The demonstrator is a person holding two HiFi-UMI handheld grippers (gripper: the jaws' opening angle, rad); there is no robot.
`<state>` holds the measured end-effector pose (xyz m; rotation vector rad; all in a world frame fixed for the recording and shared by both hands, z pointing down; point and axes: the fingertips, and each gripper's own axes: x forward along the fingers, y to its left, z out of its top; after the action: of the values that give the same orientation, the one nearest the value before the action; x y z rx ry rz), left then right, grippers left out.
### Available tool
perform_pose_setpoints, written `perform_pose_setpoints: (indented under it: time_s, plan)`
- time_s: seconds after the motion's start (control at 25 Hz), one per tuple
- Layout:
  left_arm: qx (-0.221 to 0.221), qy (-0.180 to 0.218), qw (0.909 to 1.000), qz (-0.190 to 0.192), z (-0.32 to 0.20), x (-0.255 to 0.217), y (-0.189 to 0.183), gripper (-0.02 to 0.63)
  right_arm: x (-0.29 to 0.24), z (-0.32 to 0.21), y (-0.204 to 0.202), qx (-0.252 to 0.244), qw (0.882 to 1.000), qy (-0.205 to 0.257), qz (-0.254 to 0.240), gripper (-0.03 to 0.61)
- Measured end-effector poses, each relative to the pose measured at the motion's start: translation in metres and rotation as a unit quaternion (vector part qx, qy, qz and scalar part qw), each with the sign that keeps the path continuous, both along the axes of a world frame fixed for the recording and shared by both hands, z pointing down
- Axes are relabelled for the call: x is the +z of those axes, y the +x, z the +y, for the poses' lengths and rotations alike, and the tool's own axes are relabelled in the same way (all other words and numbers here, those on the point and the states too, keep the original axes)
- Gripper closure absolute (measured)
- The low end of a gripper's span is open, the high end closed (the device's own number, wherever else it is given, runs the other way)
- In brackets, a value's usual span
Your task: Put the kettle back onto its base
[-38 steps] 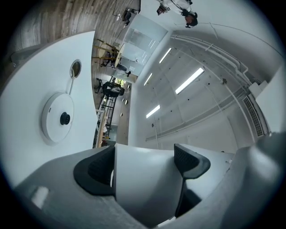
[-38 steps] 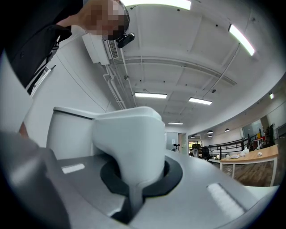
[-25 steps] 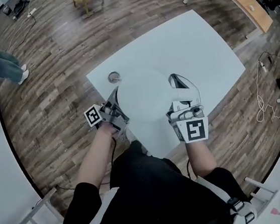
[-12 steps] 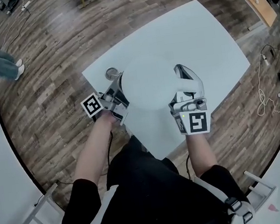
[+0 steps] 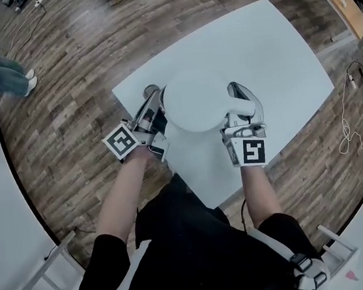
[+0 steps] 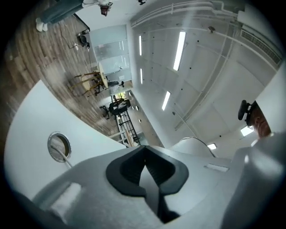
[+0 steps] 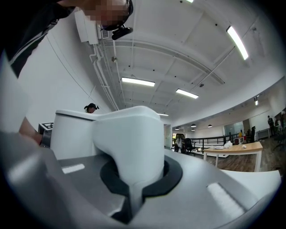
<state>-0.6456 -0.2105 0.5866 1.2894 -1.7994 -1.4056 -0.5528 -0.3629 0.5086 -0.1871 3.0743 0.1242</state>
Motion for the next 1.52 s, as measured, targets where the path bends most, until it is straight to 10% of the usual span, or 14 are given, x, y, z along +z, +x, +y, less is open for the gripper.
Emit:
perform_pose_setpoints:
  time_s: [1.52]
  plan:
    - [0.014, 0.009, 0.9997, -0.020, -0.006, 0.012, 0.008, 0.621, 0.048, -0.001, 0.002, 0.020, 0.999, -0.024, 0.025, 0.574]
